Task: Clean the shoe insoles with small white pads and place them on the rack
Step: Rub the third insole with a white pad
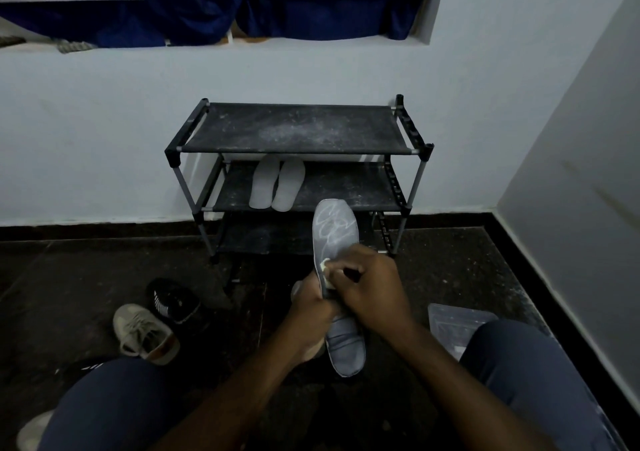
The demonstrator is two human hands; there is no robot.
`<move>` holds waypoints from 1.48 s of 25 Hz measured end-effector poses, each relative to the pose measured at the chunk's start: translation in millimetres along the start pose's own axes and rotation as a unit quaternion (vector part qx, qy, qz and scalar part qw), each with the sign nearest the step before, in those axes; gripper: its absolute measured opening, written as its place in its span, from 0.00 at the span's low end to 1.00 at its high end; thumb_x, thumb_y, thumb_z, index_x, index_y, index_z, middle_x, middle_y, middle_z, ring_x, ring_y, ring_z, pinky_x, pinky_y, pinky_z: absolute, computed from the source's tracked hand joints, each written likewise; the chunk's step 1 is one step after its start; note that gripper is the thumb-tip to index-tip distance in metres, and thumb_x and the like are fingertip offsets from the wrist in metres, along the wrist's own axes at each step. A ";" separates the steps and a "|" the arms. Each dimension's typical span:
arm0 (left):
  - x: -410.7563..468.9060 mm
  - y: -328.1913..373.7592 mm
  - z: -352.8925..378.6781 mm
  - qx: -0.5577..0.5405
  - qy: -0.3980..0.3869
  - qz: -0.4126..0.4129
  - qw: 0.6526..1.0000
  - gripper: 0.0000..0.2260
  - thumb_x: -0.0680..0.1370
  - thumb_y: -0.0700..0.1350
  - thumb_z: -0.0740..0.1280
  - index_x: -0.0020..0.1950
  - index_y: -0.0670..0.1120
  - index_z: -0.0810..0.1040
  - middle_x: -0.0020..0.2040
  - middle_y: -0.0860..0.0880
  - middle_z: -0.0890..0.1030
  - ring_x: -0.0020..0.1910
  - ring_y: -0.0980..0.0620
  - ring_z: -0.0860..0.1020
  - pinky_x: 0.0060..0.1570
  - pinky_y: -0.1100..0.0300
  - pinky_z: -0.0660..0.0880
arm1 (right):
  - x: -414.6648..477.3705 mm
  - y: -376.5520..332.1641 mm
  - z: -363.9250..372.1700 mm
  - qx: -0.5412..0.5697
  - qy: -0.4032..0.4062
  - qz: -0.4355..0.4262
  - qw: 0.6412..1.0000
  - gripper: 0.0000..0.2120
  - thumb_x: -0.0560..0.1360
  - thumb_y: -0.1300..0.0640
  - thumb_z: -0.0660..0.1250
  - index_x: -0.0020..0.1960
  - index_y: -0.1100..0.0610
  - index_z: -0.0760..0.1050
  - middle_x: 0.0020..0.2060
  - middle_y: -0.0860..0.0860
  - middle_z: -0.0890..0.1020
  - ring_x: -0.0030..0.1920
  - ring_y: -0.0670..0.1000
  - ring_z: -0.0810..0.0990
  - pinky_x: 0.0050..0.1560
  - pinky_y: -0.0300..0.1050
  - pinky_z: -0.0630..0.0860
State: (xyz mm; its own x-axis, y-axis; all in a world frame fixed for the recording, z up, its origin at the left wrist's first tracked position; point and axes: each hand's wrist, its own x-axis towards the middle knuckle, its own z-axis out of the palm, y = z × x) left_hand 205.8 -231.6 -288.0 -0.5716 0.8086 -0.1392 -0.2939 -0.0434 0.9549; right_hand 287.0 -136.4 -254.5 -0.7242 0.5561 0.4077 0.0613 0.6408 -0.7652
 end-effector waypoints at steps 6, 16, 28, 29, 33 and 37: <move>2.6 2.6 -3.6 -0.010 0.005 -0.016 1.000 0.21 0.73 0.27 0.69 0.64 0.41 0.78 0.57 0.37 0.84 0.56 0.41 0.84 0.50 0.53 0.81 | 1.9 9.1 -5.3 -0.004 0.014 0.026 1.000 0.05 0.73 0.64 0.74 0.42 0.55 0.86 0.39 0.44 0.83 0.41 0.43 0.83 0.45 0.43 0.80; 5.5 1.9 -7.3 0.008 -0.004 -0.007 1.000 0.23 0.69 0.33 0.69 0.64 0.42 0.79 0.56 0.39 0.85 0.57 0.39 0.83 0.52 0.52 0.80 | 1.4 9.3 -3.1 -0.003 0.029 0.049 0.998 0.04 0.74 0.62 0.75 0.42 0.54 0.85 0.40 0.44 0.84 0.42 0.42 0.83 0.45 0.39 0.79; 11.7 -4.0 -14.4 0.030 -0.007 -0.002 1.000 0.22 0.72 0.30 0.66 0.65 0.43 0.78 0.57 0.39 0.84 0.60 0.39 0.82 0.57 0.47 0.79 | -1.2 6.4 6.4 -0.006 0.002 0.010 1.000 0.04 0.74 0.63 0.75 0.48 0.56 0.86 0.43 0.46 0.85 0.45 0.42 0.83 0.50 0.40 0.79; 10.7 -3.0 -14.2 0.024 -0.008 0.007 1.000 0.20 0.74 0.28 0.65 0.65 0.41 0.77 0.57 0.40 0.84 0.59 0.41 0.82 0.56 0.51 0.79 | -3.4 5.6 6.9 0.002 -0.018 0.010 1.000 0.04 0.74 0.62 0.75 0.47 0.56 0.86 0.43 0.46 0.85 0.45 0.42 0.83 0.50 0.42 0.79; 9.6 0.9 -11.9 0.023 -0.003 -0.006 1.000 0.27 0.68 0.27 0.65 0.65 0.42 0.77 0.56 0.42 0.85 0.56 0.45 0.84 0.51 0.55 0.80 | 2.8 12.7 0.1 -0.022 0.020 0.036 0.999 0.03 0.74 0.60 0.75 0.43 0.54 0.85 0.41 0.45 0.84 0.42 0.42 0.83 0.47 0.49 0.81; 10.3 -3.8 -13.1 0.032 -0.002 -0.011 0.999 0.24 0.70 0.29 0.67 0.65 0.42 0.77 0.56 0.41 0.84 0.57 0.42 0.83 0.53 0.52 0.79 | 6.0 5.5 1.1 -0.016 -0.005 0.010 1.000 0.04 0.74 0.62 0.74 0.43 0.55 0.85 0.41 0.45 0.85 0.43 0.43 0.83 0.48 0.47 0.80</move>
State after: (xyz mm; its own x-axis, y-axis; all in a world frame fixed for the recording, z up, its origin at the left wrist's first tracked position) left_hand 191.1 -230.8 -296.5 -0.5621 0.8118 -0.1586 -0.2558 0.0117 0.9666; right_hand 282.2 -130.2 -256.8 -0.7295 0.5635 0.3878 0.0974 0.6468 -0.7565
